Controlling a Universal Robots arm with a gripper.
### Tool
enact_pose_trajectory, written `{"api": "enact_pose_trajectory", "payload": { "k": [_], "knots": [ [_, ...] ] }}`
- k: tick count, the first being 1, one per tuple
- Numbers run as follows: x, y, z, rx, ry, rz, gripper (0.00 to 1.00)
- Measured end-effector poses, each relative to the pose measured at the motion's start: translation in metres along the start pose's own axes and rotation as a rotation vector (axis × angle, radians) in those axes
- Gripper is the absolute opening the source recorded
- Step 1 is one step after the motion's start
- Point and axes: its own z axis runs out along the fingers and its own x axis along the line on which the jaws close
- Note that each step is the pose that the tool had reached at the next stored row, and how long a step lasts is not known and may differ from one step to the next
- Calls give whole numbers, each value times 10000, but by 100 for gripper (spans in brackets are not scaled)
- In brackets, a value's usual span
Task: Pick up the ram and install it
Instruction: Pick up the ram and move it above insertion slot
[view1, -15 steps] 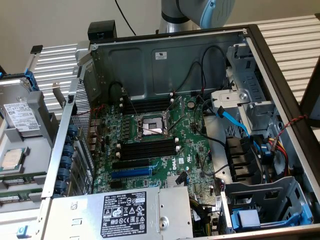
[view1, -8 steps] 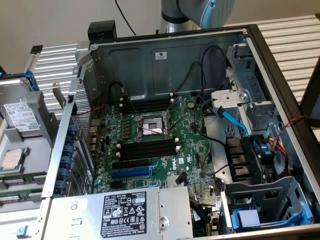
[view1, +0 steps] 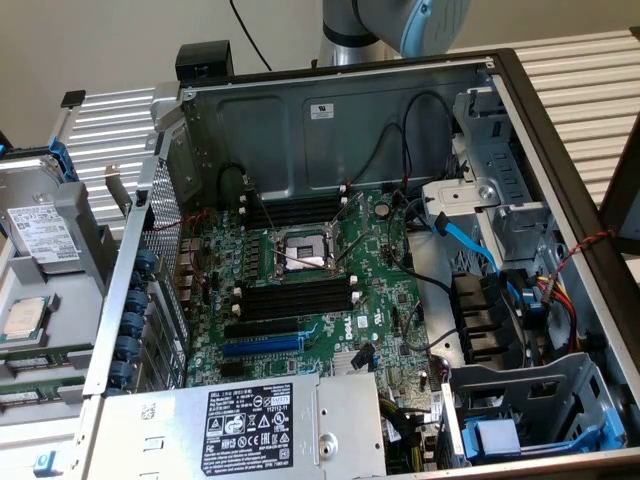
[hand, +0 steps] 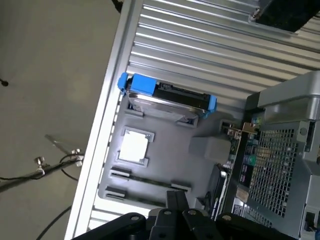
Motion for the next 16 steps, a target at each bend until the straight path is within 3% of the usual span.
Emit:
{"api": "enact_pose_trajectory", "payload": {
  "k": [8, 16],
  "knots": [
    [1, -1, 7, -35, 151, -1449, 11],
    [1, -2, 19, -116, 282, -2891, 11]
  ]
}}
